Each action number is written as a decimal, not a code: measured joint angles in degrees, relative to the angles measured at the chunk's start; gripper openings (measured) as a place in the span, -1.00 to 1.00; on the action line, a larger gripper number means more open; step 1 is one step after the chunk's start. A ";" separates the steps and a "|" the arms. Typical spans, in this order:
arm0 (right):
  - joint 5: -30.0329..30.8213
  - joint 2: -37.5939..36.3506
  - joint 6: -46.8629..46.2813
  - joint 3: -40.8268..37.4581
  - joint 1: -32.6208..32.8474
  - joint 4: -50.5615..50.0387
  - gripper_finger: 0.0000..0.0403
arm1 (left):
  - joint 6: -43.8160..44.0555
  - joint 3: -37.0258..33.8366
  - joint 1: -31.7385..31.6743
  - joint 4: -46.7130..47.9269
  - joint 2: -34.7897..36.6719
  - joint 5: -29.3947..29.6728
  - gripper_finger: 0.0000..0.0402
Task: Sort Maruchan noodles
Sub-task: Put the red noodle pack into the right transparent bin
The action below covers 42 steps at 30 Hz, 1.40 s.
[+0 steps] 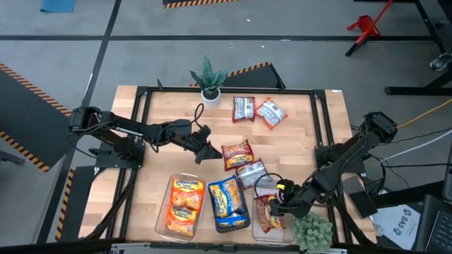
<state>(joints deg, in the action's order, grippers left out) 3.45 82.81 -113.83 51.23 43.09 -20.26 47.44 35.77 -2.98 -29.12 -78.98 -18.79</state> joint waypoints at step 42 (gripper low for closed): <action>-8.04 15.46 32.01 17.24 -5.14 -30.79 -0.68 | -0.60 0.00 0.01 1.20 -0.02 0.92 -0.70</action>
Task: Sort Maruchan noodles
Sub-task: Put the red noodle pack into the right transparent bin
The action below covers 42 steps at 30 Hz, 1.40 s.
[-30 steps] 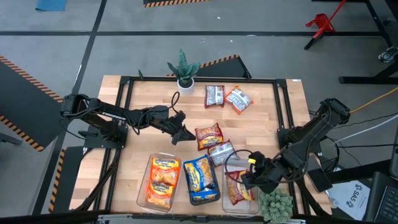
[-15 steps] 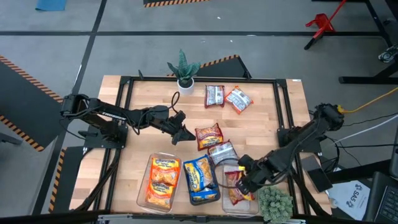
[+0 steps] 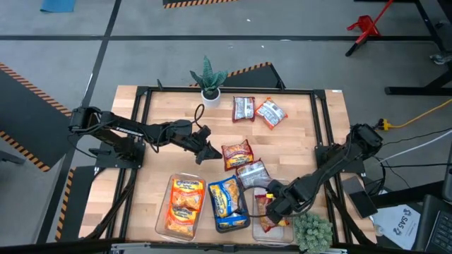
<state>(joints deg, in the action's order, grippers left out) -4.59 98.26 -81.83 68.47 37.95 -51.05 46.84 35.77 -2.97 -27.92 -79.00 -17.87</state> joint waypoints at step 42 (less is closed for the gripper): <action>13.77 -6.24 34.27 11.64 -30.39 -13.18 0.08 | -8.39 0.00 -10.54 4.20 -0.54 -6.26 -0.37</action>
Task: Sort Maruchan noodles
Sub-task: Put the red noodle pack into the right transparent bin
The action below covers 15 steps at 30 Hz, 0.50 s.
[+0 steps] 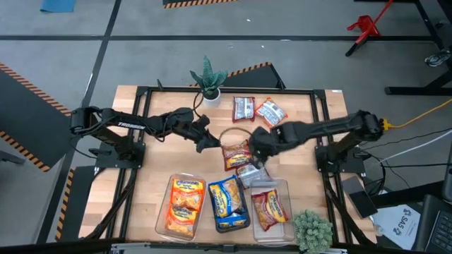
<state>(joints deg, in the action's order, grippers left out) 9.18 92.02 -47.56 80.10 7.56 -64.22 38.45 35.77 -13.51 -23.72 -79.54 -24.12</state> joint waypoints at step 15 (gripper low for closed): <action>-12.03 0.08 1.81 -29.92 -14.95 49.15 0.61 | 0.38 0.00 0.78 0.87 -5.25 3.60 -0.24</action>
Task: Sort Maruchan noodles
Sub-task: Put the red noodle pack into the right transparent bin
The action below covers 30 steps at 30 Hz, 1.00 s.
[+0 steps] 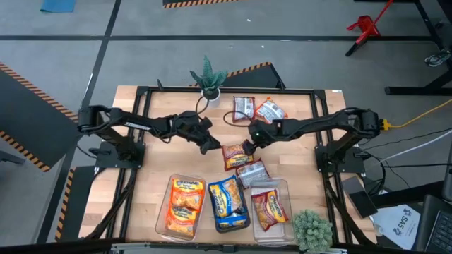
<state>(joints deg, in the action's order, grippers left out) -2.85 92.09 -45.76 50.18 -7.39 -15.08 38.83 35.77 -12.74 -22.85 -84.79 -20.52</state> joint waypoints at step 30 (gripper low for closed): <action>-10.47 8.33 5.47 -5.23 -1.02 19.84 0.13 | 4.36 5.56 3.11 -12.87 -24.33 1.74 -0.25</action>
<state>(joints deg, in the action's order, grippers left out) -13.32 100.42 -40.29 44.95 -8.40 4.76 43.19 41.33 -9.63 -35.72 -109.12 -18.79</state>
